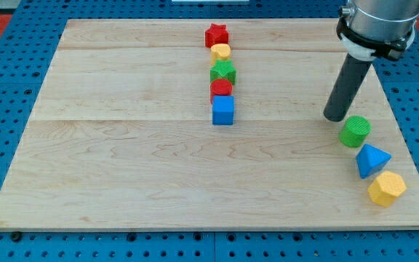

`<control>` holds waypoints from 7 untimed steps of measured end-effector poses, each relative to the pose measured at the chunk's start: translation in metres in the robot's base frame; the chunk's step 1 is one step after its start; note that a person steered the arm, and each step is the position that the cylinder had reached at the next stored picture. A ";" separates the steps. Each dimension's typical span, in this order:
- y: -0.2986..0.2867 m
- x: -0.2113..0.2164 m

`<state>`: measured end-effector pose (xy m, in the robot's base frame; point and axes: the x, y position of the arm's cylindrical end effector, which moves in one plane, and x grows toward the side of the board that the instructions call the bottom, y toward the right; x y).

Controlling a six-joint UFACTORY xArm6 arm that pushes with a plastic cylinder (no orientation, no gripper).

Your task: Move the green circle close to the blue triangle

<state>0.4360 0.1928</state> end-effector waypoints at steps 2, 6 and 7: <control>0.022 -0.015; 0.037 -0.002; 0.037 0.001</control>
<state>0.4367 0.2300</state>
